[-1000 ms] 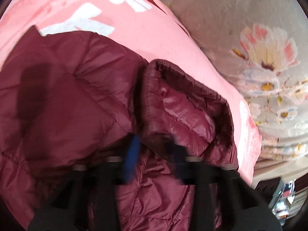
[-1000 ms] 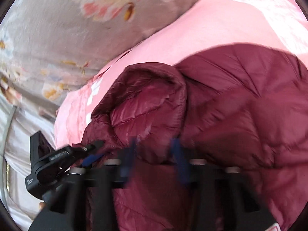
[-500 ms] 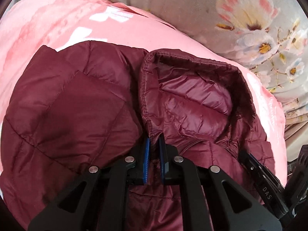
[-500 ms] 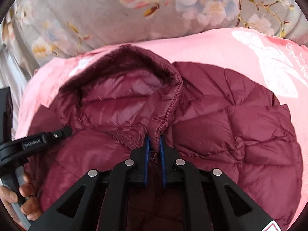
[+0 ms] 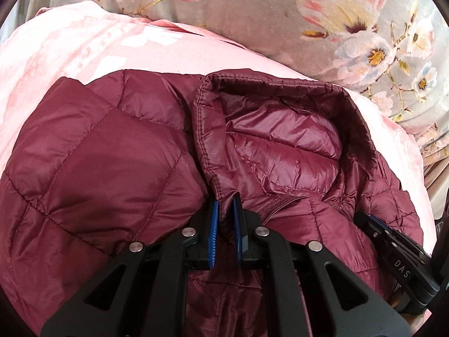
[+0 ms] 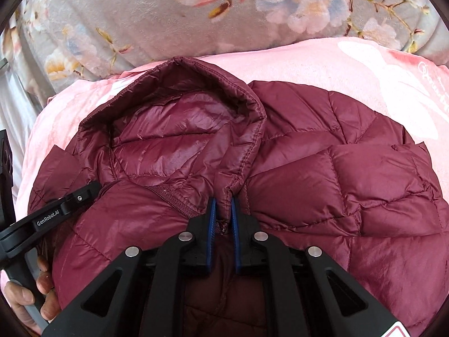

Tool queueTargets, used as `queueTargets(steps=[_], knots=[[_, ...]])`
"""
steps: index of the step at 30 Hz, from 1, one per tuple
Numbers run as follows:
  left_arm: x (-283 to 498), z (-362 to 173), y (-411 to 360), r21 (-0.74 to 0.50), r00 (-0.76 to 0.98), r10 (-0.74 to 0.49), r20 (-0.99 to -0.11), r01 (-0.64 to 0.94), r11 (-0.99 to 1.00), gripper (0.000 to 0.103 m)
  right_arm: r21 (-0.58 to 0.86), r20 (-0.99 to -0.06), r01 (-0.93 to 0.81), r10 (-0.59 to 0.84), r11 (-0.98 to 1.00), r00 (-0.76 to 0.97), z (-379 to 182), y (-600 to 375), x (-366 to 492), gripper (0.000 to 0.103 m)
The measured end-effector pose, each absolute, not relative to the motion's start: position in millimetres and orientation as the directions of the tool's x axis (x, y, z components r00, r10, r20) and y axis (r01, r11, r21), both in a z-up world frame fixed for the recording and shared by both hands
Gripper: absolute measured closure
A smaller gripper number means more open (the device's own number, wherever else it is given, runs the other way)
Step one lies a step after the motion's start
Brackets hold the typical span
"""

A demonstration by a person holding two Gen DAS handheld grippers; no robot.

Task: Fold large clothes
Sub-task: 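Lift the hem with both tools and fold it toward the hood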

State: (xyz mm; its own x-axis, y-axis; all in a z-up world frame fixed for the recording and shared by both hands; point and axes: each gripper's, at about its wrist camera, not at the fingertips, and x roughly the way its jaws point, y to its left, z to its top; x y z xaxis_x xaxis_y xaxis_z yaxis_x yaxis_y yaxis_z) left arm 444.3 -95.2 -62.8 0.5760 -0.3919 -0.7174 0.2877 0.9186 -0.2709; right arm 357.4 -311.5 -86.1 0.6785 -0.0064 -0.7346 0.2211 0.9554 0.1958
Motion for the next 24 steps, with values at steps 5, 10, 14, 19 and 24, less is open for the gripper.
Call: queueTargets(steps=[5, 10, 14, 19, 24], knots=[[438, -51, -80, -0.311, 0.557, -0.432, -0.710, 0.302, 0.901, 0.085, 0.315, -0.742, 0.208, 0.103, 0.926, 0.662, -78, -325, 339, 0.090], [442, -2, -54, -0.340, 0.604, -0.446, -0.661, 0.289, 0.895, 0.074, 0.365, -0.690, 0.231, 0.096, 0.902, 0.717, -41, -346, 322, 0.081], [482, 37, -64, -0.385, 0.622, -0.447, -0.643, 0.242, 0.890, 0.070, 0.484, -0.623, 0.240, 0.140, 0.841, 0.769, -14, -359, 360, 0.081], [554, 39, -88, -0.503, 0.556, -0.478, -0.680, 0.119, 0.856, 0.069, 0.569, -0.595, 0.314, 0.117, 0.760, 0.795, -6, -376, 422, 0.081], [572, 0, -89, -0.633, 0.474, -0.563, -0.677, 0.014, 0.774, 0.070, 0.610, -0.613, 0.311, 0.185, 0.729, 0.768, -23, -373, 448, 0.079]])
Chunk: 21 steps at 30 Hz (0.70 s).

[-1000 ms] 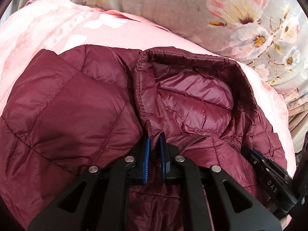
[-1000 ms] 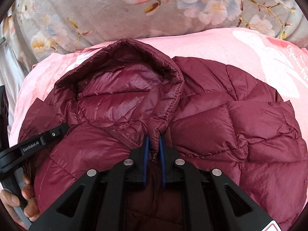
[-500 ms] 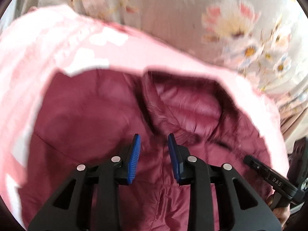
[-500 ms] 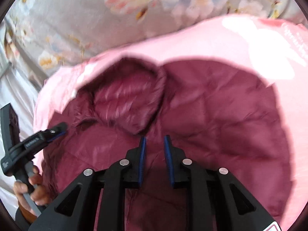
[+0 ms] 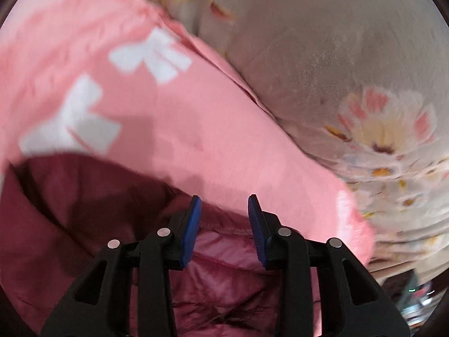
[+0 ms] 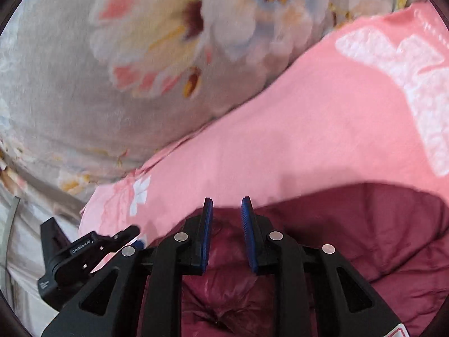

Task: Fold large clothes

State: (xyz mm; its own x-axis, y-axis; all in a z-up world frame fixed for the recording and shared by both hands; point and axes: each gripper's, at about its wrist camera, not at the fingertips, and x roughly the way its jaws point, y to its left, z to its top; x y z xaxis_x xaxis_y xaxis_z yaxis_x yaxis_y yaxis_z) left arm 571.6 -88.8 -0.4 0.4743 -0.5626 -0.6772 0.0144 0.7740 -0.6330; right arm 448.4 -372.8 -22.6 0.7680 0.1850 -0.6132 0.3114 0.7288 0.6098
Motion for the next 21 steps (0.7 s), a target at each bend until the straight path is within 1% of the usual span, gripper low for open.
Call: queueTargets(steps=[1, 2, 3, 4, 5, 7, 11, 12, 13, 14, 15, 16, 17, 19, 21], knots=[[568, -4, -91, -0.637, 0.454, -0.581, -0.676, 0.037, 0.770, 0.070, 0.625, -0.611, 0.290, 0.222, 0.725, 0.760, -26, -370, 447, 0.074], [564, -5, -91, -0.645, 0.445, -0.598, -0.667, 0.058, 0.762, 0.070, 0.638, -0.604, 0.276, 0.244, 0.719, 0.759, -28, -369, 444, 0.064], [561, -4, -90, -0.652, 0.441, -0.614, -0.655, 0.081, 0.754, 0.070, 0.653, -0.594, 0.264, 0.264, 0.709, 0.760, -30, -368, 440, 0.058], [556, -3, -89, -0.652, 0.437, -0.625, -0.647, 0.108, 0.751, 0.069, 0.668, -0.585, 0.257, 0.279, 0.699, 0.761, -32, -368, 436, 0.050], [554, -2, -89, -0.651, 0.436, -0.627, -0.646, 0.115, 0.751, 0.069, 0.682, -0.578, 0.258, 0.289, 0.684, 0.763, -33, -369, 434, 0.048], [557, -8, -89, -0.660, 0.411, -0.633, -0.656, 0.094, 0.745, 0.057, 0.714, -0.567, 0.274, 0.302, 0.644, 0.766, -39, -376, 435, 0.048], [573, -33, -91, -0.657, 0.371, -0.604, -0.705, -0.024, 0.753, 0.057, 0.716, -0.600, 0.355, 0.270, 0.601, 0.753, -53, -386, 443, 0.049], [575, -38, -90, -0.650, 0.366, -0.594, -0.717, -0.041, 0.759, 0.058, 0.700, -0.623, 0.370, 0.269, 0.611, 0.735, -57, -386, 447, 0.051], [577, -42, -90, -0.636, 0.361, -0.579, -0.731, -0.052, 0.770, 0.062, 0.675, -0.650, 0.377, 0.268, 0.634, 0.711, -62, -384, 449, 0.059], [577, -45, -91, -0.618, 0.357, -0.563, -0.746, -0.054, 0.785, 0.065, 0.638, -0.682, 0.386, 0.256, 0.666, 0.685, -64, -381, 451, 0.076], [576, -47, -93, -0.575, 0.351, -0.528, -0.773, -0.037, 0.817, 0.075, 0.563, -0.733, 0.399, 0.214, 0.724, 0.646, -67, -375, 452, 0.082], [575, -47, -95, -0.536, 0.350, -0.497, -0.794, -0.019, 0.844, 0.084, 0.499, -0.767, 0.404, 0.173, 0.767, 0.619, -68, -371, 452, 0.092], [573, -46, -98, -0.497, 0.348, -0.469, -0.812, 0.009, 0.868, 0.086, 0.458, -0.784, 0.399, 0.149, 0.794, 0.603, -70, -369, 451, 0.100], [567, -44, -105, -0.407, 0.353, -0.408, -0.842, 0.080, 0.910, 0.086, 0.364, -0.810, 0.370, 0.094, 0.855, 0.579, -70, -362, 448, 0.103], [559, -43, -117, -0.309, 0.370, -0.345, -0.862, 0.156, 0.938, 0.086, 0.266, -0.824, 0.332, 0.035, 0.905, 0.565, -69, -353, 447, 0.103]])
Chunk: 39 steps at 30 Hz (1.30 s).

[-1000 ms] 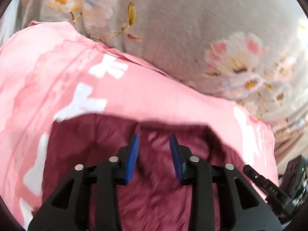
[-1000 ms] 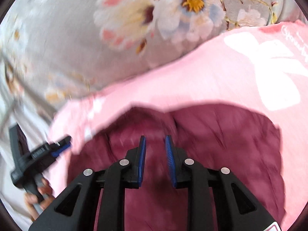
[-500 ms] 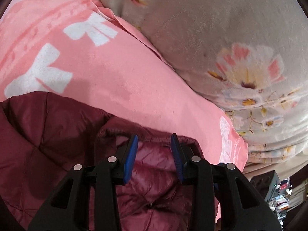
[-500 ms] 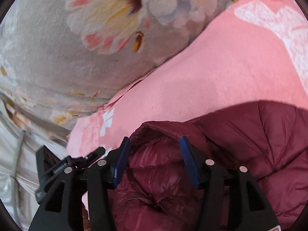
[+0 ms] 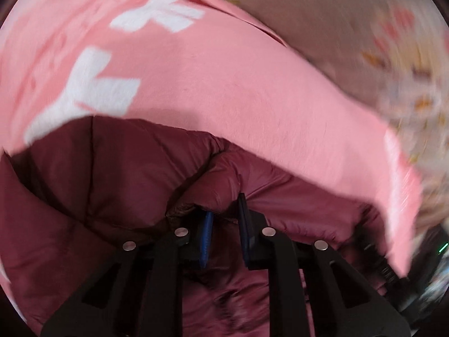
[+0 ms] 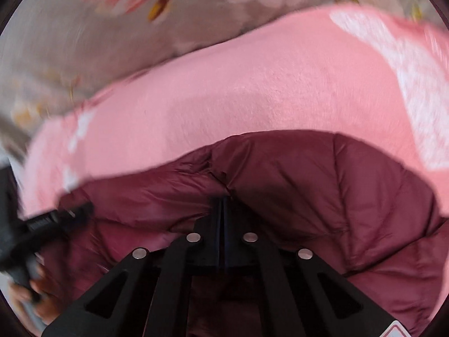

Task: Fold large clothes

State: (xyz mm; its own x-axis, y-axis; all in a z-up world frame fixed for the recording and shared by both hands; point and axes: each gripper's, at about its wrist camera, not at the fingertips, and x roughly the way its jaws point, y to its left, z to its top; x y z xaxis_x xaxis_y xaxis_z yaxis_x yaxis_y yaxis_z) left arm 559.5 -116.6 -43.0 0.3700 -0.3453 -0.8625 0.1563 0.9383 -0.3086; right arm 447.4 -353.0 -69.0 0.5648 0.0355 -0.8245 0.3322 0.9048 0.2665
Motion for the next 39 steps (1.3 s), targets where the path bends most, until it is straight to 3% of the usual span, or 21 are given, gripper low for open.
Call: queueTargets(steps=[4, 6, 10, 15, 39], knots=[[546, -44, -140, -0.109, 0.444, -0.217, -0.869, 0.255, 0.961, 0.086, 0.042, -0.827, 0.280, -0.124, 0.959, 0.549, -65, -324, 454, 0.103], [542, -45, -143, -0.086, 0.469, -0.206, -0.859, 0.264, 0.961, 0.085, -0.079, -0.805, 0.260, -0.216, 0.962, 0.553, -66, -308, 454, 0.103], [532, -49, -140, -0.085, 0.532, -0.230, -0.815, 0.283, 0.955, 0.085, -0.189, -0.762, 0.254, -0.305, 0.948, 0.572, -68, -303, 449, 0.103], [519, -51, -152, 0.011, 0.622, -0.170, -0.765, 0.276, 0.961, 0.085, -0.201, -0.748, 0.259, -0.319, 0.945, 0.582, -67, -305, 444, 0.103], [516, -50, -154, 0.067, 0.643, -0.130, -0.754, 0.272, 0.960, 0.085, -0.194, -0.751, 0.250, -0.308, 0.949, 0.585, -66, -303, 448, 0.102]])
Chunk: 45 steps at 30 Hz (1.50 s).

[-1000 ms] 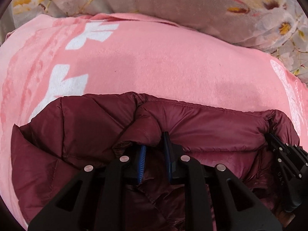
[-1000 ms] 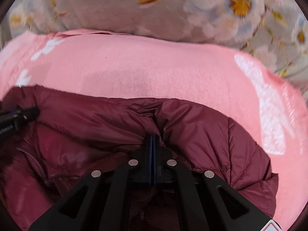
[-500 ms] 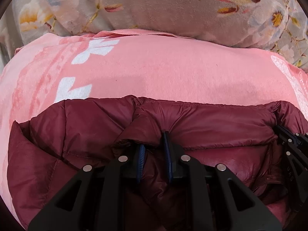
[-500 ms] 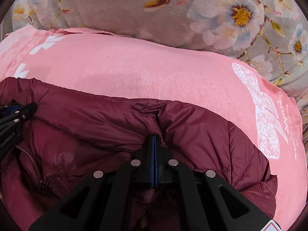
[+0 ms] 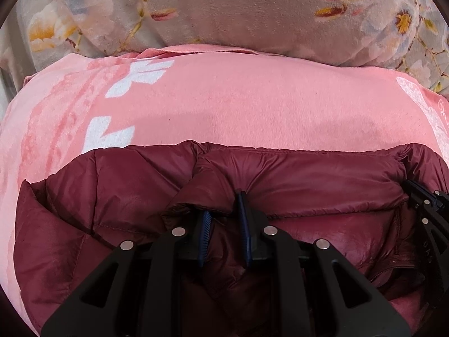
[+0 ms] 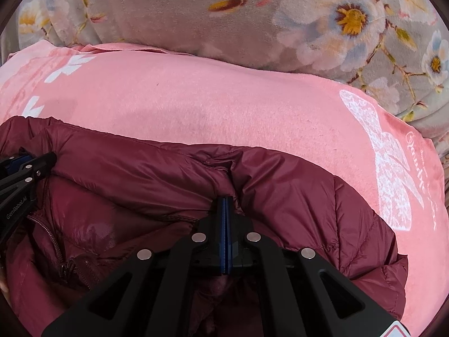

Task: Fold large clothes

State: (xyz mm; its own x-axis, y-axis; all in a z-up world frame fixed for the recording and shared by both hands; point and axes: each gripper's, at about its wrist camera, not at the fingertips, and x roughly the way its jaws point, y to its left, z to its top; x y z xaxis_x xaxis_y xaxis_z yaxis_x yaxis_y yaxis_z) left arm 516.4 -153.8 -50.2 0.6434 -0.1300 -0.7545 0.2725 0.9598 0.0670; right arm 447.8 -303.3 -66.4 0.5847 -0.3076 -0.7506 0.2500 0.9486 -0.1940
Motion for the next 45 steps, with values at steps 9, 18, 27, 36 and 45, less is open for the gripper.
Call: queueTargets(steps=[9, 18, 27, 36, 45], knots=[[515, -51, -157, 0.109, 0.652, -0.100, -0.752, 0.273, 0.956, 0.085, -0.195, -0.753, 0.247, -0.306, 0.949, 0.582, -67, -304, 447, 0.101], [514, -52, -160, 0.140, 0.658, -0.077, -0.749, 0.271, 0.952, 0.084, -0.236, -0.747, 0.246, -0.338, 0.940, 0.572, -69, -299, 448, 0.101], [491, -36, -150, 0.159, 0.656, -0.040, -0.754, 0.242, 0.957, 0.062, 0.010, -0.760, 0.266, -0.165, 0.964, 0.629, -37, -328, 397, 0.099], [338, 13, -43, 0.038, 0.661, -0.172, -0.731, 0.291, 0.956, 0.013, 0.065, -0.738, 0.264, -0.132, 0.962, 0.662, 7, -332, 170, 0.039], [216, -13, 119, -0.199, 0.518, -0.244, -0.820, 0.143, 0.970, 0.012, 0.231, -0.781, 0.403, -0.078, 0.886, 0.619, -22, -344, -21, 0.032]])
